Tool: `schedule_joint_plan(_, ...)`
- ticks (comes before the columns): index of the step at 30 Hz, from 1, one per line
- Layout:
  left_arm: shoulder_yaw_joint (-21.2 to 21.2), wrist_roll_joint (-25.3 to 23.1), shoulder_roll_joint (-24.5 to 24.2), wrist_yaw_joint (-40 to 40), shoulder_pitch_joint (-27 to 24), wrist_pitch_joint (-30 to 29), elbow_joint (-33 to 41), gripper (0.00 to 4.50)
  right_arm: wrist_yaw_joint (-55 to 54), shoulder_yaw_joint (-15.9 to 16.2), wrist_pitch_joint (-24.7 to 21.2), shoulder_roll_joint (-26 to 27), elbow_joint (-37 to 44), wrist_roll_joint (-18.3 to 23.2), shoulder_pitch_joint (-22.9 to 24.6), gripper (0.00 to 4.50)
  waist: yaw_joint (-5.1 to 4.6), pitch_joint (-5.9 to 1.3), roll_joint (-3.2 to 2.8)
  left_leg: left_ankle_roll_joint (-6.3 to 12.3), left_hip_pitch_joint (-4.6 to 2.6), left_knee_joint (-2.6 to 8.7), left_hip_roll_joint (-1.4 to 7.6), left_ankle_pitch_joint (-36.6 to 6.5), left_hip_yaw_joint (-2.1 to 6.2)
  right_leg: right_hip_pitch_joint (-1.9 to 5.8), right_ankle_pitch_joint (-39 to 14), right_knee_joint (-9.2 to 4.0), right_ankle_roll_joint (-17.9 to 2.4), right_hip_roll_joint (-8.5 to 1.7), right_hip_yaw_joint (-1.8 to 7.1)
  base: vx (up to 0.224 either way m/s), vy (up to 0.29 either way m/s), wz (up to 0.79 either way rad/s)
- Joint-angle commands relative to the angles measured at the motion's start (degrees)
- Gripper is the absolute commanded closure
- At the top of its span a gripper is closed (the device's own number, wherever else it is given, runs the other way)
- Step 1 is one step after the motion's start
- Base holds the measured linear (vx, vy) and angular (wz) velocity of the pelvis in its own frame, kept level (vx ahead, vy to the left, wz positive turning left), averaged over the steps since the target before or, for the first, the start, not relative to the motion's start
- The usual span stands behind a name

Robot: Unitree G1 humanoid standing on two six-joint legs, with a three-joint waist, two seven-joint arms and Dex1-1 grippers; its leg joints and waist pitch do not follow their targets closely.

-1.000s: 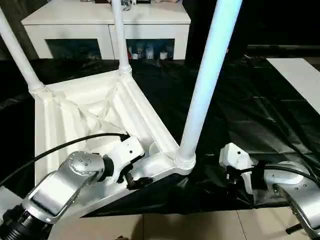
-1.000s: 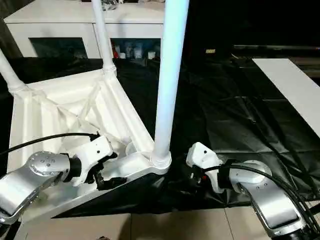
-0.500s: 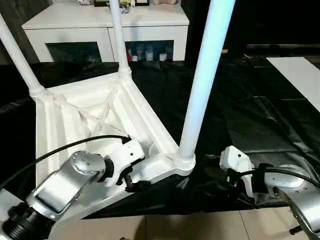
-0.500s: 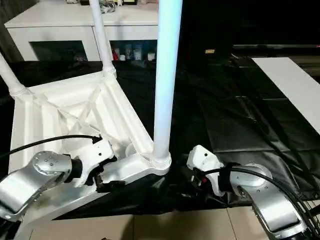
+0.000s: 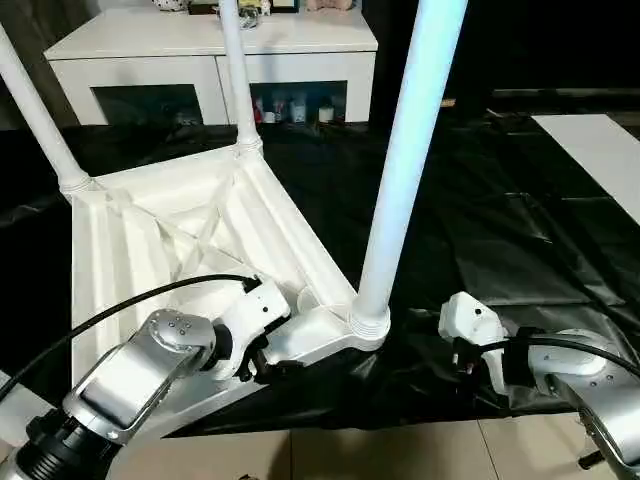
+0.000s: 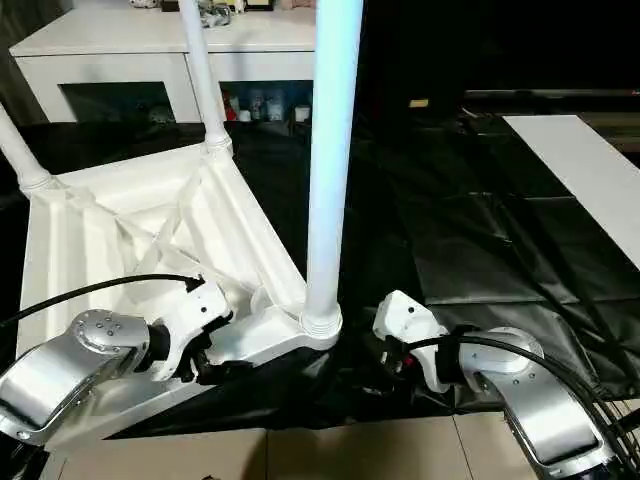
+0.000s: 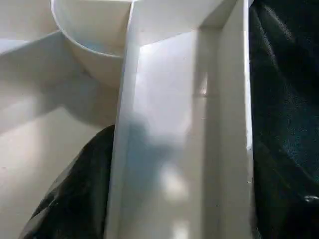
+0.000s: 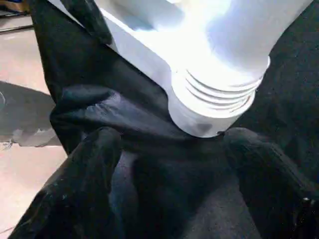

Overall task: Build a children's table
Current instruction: Rotate table base

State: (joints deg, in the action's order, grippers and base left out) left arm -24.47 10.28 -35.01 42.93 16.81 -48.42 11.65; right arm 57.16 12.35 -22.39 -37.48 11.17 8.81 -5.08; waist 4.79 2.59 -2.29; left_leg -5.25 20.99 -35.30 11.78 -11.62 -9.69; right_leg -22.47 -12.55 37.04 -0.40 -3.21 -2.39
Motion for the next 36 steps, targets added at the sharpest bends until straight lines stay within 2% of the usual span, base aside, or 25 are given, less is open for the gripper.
schedule_joint_plan(1, 1.9, -0.8, -0.7, -0.8, -0.2, -0.5, -0.1, 1.18, -0.2, 0.5, -0.1, -0.4, 0.6, -0.5, -1.0, 0.82, 0.02, -2.75, 0.32, 1.57, -0.14, 4.42, 0.86, -11.5, 0.58, 2.12, -16.8, -6.07, -8.1, -3.53, 2.43, 0.000, 0.000, 0.00)
schedule_joint_plan(3, 1.7, -1.0, -0.8, -0.4, -0.1, 0.5, -0.4, 1.22, -0.3, 0.6, -0.1, -0.4, 0.6, -0.6, -1.1, 0.82, 0.01, -2.77, 0.28, 1.61, -0.10, 4.40, 0.87, -11.4, 0.58, 2.12, -16.1, -6.05, -8.2, -3.52, 2.43, 0.000, 0.000, 0.00)
schedule_joint_plan(4, 1.1, -1.7, -1.1, 0.1, 0.1, 3.0, -1.3, 1.24, -0.4, 0.6, 0.0, -0.3, 0.5, -0.6, -1.2, 0.82, 0.02, -2.78, 0.26, 1.59, -0.14, 4.42, 0.89, -11.4, 0.58, 2.10, -16.0, -6.02, -8.3, -3.50, 2.42, 0.000, 0.000, 0.00)
schedule_joint_plan(5, -0.5, -3.5, -1.8, 1.7, 1.0, 9.0, -4.0, 1.25, -0.5, 0.6, 0.0, -0.2, 0.4, -0.7, -1.3, 0.82, 0.10, -2.69, 0.18, 1.93, -0.04, 4.46, 0.76, -11.6, 0.66, 2.05, -16.7, -6.30, -7.8, -3.46, 2.41, 0.000, 0.000, 0.00)
schedule_joint_plan(7, -1.1, -4.3, -2.0, 2.2, 1.4, 11.4, -5.2, 1.28, -0.5, 0.6, 0.0, -0.2, 0.4, -0.7, -1.4, 0.82, 0.12, -2.71, 0.17, 1.81, -0.16, 4.48, 0.80, -12.2, 0.65, 1.96, -17.5, -6.46, -7.4, -3.47, 2.44, 0.000, 0.000, 0.00)
schedule_joint_plan(8, -1.4, -4.5, -1.8, 3.6, 1.9, 15.2, -6.8, 1.28, -0.5, 0.6, -0.1, -0.2, 0.3, -0.7, -1.4, 0.82, 0.22, -2.72, 0.27, 1.47, -0.21, 4.54, 0.80, -12.4, 0.65, 1.98, -17.0, -6.32, -7.5, -3.50, 2.47, 0.000, 0.000, 0.00)
schedule_joint_plan(9, -2.2, -5.6, -1.3, 4.5, 3.2, 20.5, -9.7, 1.29, -0.6, 0.6, 0.0, -0.2, 0.2, -0.8, -1.5, 0.82, 0.31, -2.77, 0.08, 1.36, -0.32, 4.57, 0.90, -12.7, 0.65, 1.92, -17.0, -6.38, -7.5, -3.56, 2.51, 0.000, 0.000, 0.00)
schedule_joint_plan(11, -3.1, -7.1, -0.7, 4.3, 5.0, 23.7, -12.6, 1.30, -0.7, 0.6, 0.1, -0.3, 0.0, -0.9, -1.6, 0.82, 0.58, -2.97, 0.02, 1.11, -0.92, 4.39, 1.01, -12.8, 0.44, 1.54, -14.8, -6.19, -8.0, -3.42, 2.67, 0.000, 0.000, 0.00)
schedule_joint_plan(14, -3.5, -8.6, 0.5, 2.9, 7.1, 26.6, -16.2, 1.32, -1.3, 0.4, 0.2, -0.2, -0.3, -1.2, -1.8, 0.82, 0.66, -2.92, 0.04, 0.55, -0.48, 4.64, 1.09, -12.8, 0.58, 2.10, -14.6, -5.90, -8.4, -3.72, 2.59, 0.000, 0.000, 0.00)
schedule_joint_plan(16, -4.3, -10.5, 2.2, 2.0, 11.3, 31.1, -22.7, 1.33, -2.9, -0.1, 0.7, 0.3, -1.2, -2.1, -2.4, 0.82, 0.62, -2.80, -0.14, 0.44, -0.51, 4.56, 0.85, -13.2, 0.45, 1.88, -15.7, -6.37, -7.9, -3.60, 2.55, 0.000, 0.000, 0.00)
schedule_joint_plan(17, -4.3, -10.5, 2.2, 2.0, 11.3, 31.1, -22.7, 1.33, -2.9, -0.1, 0.7, 0.3, -1.2, -2.1, -2.4, 0.82, 0.81, -3.09, -0.04, 0.15, -0.81, 4.43, 0.96, -13.0, 0.43, 1.87, -15.0, -6.14, -8.1, -3.71, 2.66, 0.000, 0.000, 0.00)
schedule_joint_plan(18, -4.2, -11.2, 3.0, 1.8, 12.4, 33.3, -25.3, 1.34, -3.7, -0.3, 0.6, 0.5, -1.4, -2.5, -2.6, 0.82, 0.79, -3.03, 0.08, 0.21, -0.24, 4.49, 0.89, -11.6, 0.56, 2.28, -13.5, -5.96, -8.1, -3.76, 2.64, 0.000, 0.000, 0.00)
schedule_joint_plan(19, -4.2, -11.2, 3.0, 1.8, 12.4, 33.3, -25.3, 1.34, -3.7, -0.3, 0.6, 0.5, -1.4, -2.5, -2.6, 0.82, 0.83, -3.12, 0.05, 0.12, -0.21, 4.52, 0.96, -11.3, 0.62, 2.37, -12.8, -5.78, -8.2, -3.82, 2.60, 0.000, 0.000, 0.00)
schedule_joint_plan(20, -4.1, -12.0, 4.0, 2.3, 14.3, 37.2, -29.9, 1.34, -4.8, -0.6, 0.7, 0.8, -1.9, -3.0, -2.8, 0.82, 0.70, -3.05, -0.09, 0.31, -0.08, 4.42, 0.77, -11.0, 0.61, 2.30, -12.2, -5.99, -8.1, -3.71, 2.52, 0.000, 0.000, 0.00)
schedule_joint_plan(22, -4.1, -12.4, 4.8, 2.6, 15.8, 40.3, -33.6, 1.34, -5.5, -0.8, 0.5, 1.1, -2.1, -3.1, -2.9, 0.82, 0.77, -3.34, -0.12, 0.24, -0.24, 4.23, 0.80, -10.4, 0.58, 2.39, -10.3, -5.75, -8.6, -3.75, 2.58, 0.000, 0.000, 0.00)
schedule_joint_plan(23, -4.2, -12.5, 5.1, 2.9, 16.2, 41.2, -34.6, 1.34, -5.7, -0.8, 0.5, 1.1, -2.1, -3.2, -2.9, 0.82, 0.82, -3.34, -0.10, 0.25, 0.01, 4.25, 0.81, -9.7, 0.64, 2.62, -8.8, -5.52, -9.0, -3.80, 2.53, 0.000, 0.000, 0.00)
schedule_joint_plan(24, -4.3, -12.6, 5.1, 3.3, 16.4, 41.9, -35.5, 1.34, -5.8, -0.8, 0.5, 1.1, -2.1, -3.2, -3.0, 0.82, 0.80, -3.44, -0.56, 0.13, -0.10, 4.25, 0.94, -9.6, 0.72, 2.60, -7.6, -5.26, -9.4, -3.86, 2.49, 0.000, 0.000, 0.00)
schedule_joint_plan(26, -4.3, -12.9, 5.2, 3.6, 16.7, 42.9, -36.7, 1.34, -5.9, -0.7, 0.5, 1.0, -1.9, -3.1, -2.9, 0.82, 0.71, -3.45, -0.32, 0.17, -0.10, 4.23, 1.00, -9.7, 0.69, 2.70, -6.5, -5.17, -9.9, -3.87, 2.49, 0.000, 0.000, 0.00)
schedule_joint_plan(27, -4.2, -12.9, 4.9, 3.8, 16.5, 42.5, -36.8, 1.34, -6.1, -0.8, 0.4, 1.1, -1.6, -2.9, -2.7, 0.82, 0.62, -3.49, -0.59, 0.34, -0.13, 4.17, 1.02, -9.4, 0.67, 2.74, -4.7, -5.00, -10.6, -3.83, 2.49, 0.000, 0.000, 0.00)
schedule_joint_plan(28, -3.7, -11.7, 4.6, 5.6, 16.1, 41.6, -36.4, 0.99, -6.2, -1.0, 0.4, 1.2, -1.4, -2.8, -2.6, 0.82, 0.59, -3.51, -0.53, 0.43, -0.14, 4.17, 1.05, -9.2, 0.64, 2.77, -4.1, -4.96, -10.8, -3.83, 2.50, 0.000, 0.000, 0.00)
schedule_joint_plan(29, -2.8, -9.7, 4.3, 7.7, 15.3, 39.5, -35.2, 0.99, -6.5, -1.2, 0.3, 1.4, -1.1, -2.5, -2.4, 0.82, 0.57, -3.47, -0.69, 0.59, -0.11, 4.14, 1.01, -8.9, 0.59, 2.74, -3.6, -4.93, -11.2, -3.85, 2.50, 0.000, 0.000, 0.00)
schedule_joint_plan(31, -1.3, -7.1, 3.7, 10.2, 14.0, 37.9, -33.7, 0.62, -6.9, -1.9, 0.2, 2.2, -0.7, -1.7, -2.1, 0.82, 0.34, -3.39, -0.62, 0.54, -0.07, 4.25, 1.02, -9.3, 0.61, 2.82, -4.0, -4.89, -11.7, -3.92, 2.49, 0.000, 0.000, 0.00)
schedule_joint_plan(34, 0.8, -4.9, 3.2, 10.0, 12.6, 36.3, -30.6, 0.41, -7.4, -3.0, -0.3, 3.1, -0.2, -0.2, -2.3, 0.82, -0.05, -3.28, -1.06, 0.39, -0.15, 4.34, 1.12, -10.5, 0.63, 2.79, -5.4, -4.85, -12.0, -3.96, 2.47, 0.000, 0.000, 0.00)
schedule_joint_plan(35, 1.8, -4.1, 3.1, 9.4, 12.1, 35.9, -29.4, 0.28, -7.5, -3.5, -0.5, 3.4, 0.0, 0.5, -2.4, 0.82, -0.18, -3.20, -0.74, 0.58, -0.21, 4.37, 1.14, -10.8, 0.55, 2.69, -5.8, -5.05, -12.2, -3.85, 2.49, 0.000, 0.000, 0.00)
schedule_joint_plan(36, 3.1, -2.4, 3.3, 9.1, 11.6, 34.7, -27.4, 0.15, -7.8, -4.1, -1.0, 3.7, 0.1, 1.2, -2.6, 0.82, -0.09, -3.22, -0.88, 0.56, -0.26, 4.36, 1.21, -10.9, 0.54, 2.77, -5.8, -4.94, -12.5, -3.97, 2.55, 0.000, 0.000, 0.00)
